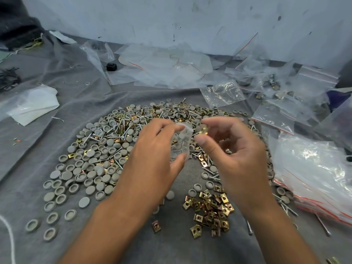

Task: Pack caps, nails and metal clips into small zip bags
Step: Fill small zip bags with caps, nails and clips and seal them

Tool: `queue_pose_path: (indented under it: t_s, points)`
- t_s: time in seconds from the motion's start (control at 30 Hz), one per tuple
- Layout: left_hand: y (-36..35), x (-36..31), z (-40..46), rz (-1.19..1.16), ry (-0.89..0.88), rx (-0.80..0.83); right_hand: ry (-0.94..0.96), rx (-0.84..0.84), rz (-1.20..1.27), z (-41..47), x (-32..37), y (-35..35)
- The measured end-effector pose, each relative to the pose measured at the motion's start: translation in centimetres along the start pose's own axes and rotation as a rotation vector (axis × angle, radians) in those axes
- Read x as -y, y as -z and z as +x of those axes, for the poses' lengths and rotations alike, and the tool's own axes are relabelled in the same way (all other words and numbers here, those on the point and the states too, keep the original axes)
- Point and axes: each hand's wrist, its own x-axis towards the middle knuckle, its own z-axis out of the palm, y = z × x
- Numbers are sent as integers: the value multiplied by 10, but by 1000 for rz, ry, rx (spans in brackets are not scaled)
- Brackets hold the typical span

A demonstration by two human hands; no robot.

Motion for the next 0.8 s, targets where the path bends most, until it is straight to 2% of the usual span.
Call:
queue_pose_path:
  t_s: [0.1, 0.27, 0.3, 0.33, 0.43, 0.5, 0.6, 0.8]
  points:
    - [-1, -2, 0, -16, -16, -6, 123, 108, -310, 0, -4, -8]
    - [1, 1, 0, -3, 2, 0, -3, 55, -226, -1, -5, 4]
    - [2, 2, 1, -5, 4, -1, -66, 96, -249, -1, -6, 9]
    - [3, 2, 1, -10, 8, -3, -162, 205, -311, -1, -8, 15]
    - [4, 2, 1, -22, 21, -8, -424, 723, -623, -5, -16, 24]
    - [4, 2, 1, -22, 21, -7, -426, 852, -753, -8, -18, 21]
    - [4, 3, 1, -18, 20, -4, -359, 823, -772, -9, -20, 16]
    - [4, 2, 1, -19, 18, 0, -355, 821, -691, -10, -27, 16]
